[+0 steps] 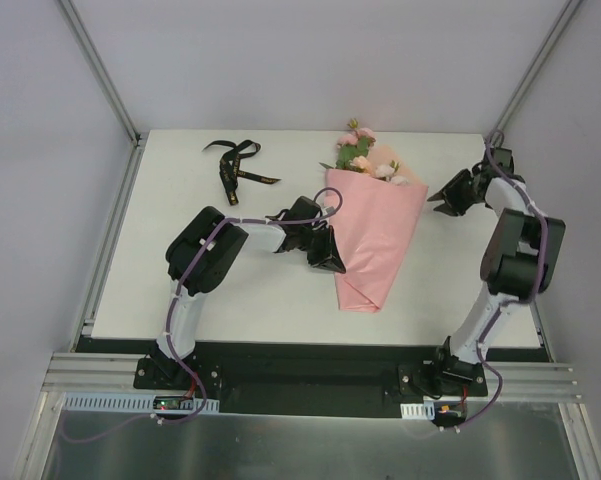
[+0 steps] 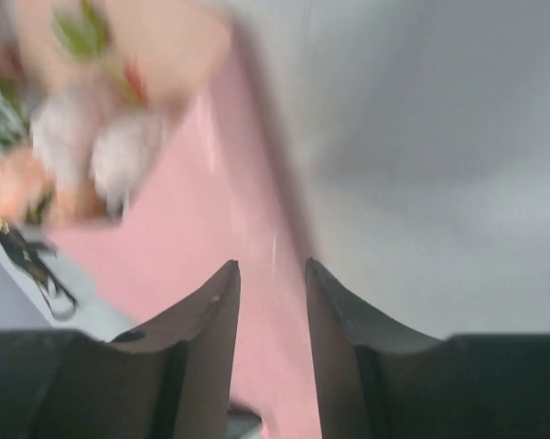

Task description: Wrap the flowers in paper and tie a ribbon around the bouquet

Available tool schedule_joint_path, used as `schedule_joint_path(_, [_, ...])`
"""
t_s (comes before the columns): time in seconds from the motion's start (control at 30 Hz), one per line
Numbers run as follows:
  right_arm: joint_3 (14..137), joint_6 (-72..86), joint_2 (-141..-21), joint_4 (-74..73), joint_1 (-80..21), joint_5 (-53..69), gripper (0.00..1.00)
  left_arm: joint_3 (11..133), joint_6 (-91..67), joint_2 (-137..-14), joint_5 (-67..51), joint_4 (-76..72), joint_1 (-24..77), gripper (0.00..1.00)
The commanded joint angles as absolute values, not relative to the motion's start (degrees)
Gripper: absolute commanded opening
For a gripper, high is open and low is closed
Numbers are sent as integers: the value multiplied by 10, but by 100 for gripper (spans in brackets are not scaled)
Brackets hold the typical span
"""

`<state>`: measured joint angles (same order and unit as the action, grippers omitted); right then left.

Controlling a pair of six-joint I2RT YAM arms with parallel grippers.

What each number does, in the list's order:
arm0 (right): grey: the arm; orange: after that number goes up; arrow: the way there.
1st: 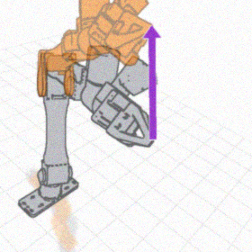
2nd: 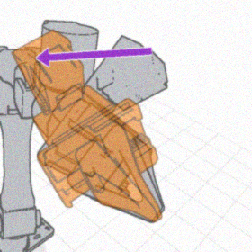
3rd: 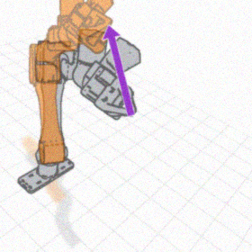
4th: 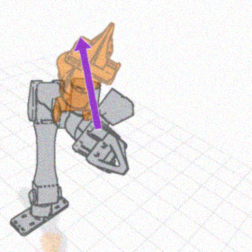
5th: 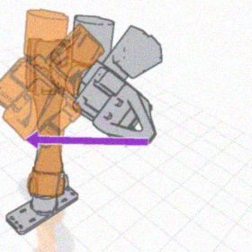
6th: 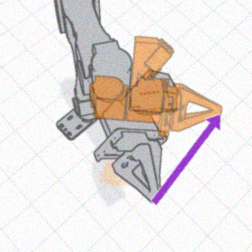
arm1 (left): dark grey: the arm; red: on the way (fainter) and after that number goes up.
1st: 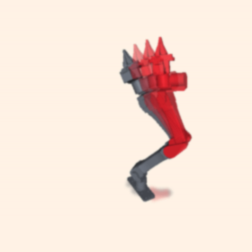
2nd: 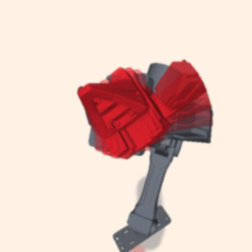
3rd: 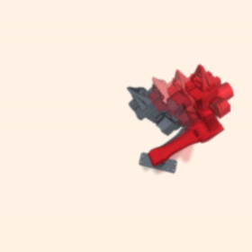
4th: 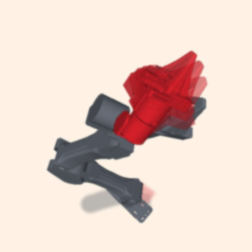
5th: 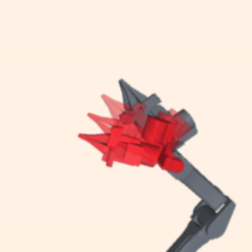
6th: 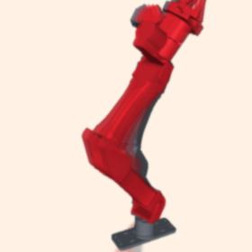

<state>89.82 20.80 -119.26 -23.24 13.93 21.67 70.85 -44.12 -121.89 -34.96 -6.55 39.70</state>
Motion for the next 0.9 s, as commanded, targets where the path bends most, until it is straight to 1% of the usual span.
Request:
schedule_joint_path(0.0, [730,159,-942,-246,104,234,40,686,-411,-1270,-284,29,406,0])
schedule_joint_path(0.03, [664,144,-922,-248,88,250,40,685,-415,-1268,-285,25,407,0])
schedule_joint_path(0.07, [631,142,-901,-245,77,278,40,684,-415,-1267,-285,24,406,0])
schedule_joint_path(0.13, [554,139,-854,-216,33,333,21,680,-417,-1263,-281,22,407,0])
schedule_joint_path(0.17, [489,138,-840,-170,13,385,12,680,-416,-1263,-280,21,406,0])
schedule_joint_path(0.2, [471,127,-832,-157,-6,415,0,684,-417,-1264,-284,21,407,0])
schedule_joint_path(0.23, [460,107,-835,-151,-51,436,0,686,-417,-1269,-286,21,406,0])
schedule_joint_path(0.3, [432,77,-841,-177,-73,423,0,691,-419,-1273,-290,20,406,0])
schedule_joint_path(0.4, [384,89,-840,-134,-69,416,0,692,-427,-1271,-285,20,406,0])
schedule_joint_path(0.47, [376,94,-870,-137,-69,420,0,691,-435,-1269,-288,20,406,0])
schedule_joint_path(0.57, [349,117,-899,-172,-66,374,0,688,-443,-1267,-299,20,406,0])
schedule_joint_path(0.63, [307,148,-888,-157,-68,375,0,681,-451,-1266,-302,20,404,0])
schedule_joint_path(0.83, [265,234,-862,-140,-60,349,0,672,-454,-1269,-314,21,403,0])
schedule_joint_path(0.87, [250,271,-857,-132,-58,338,0,671,-456,-1268,-315,21,402,0])
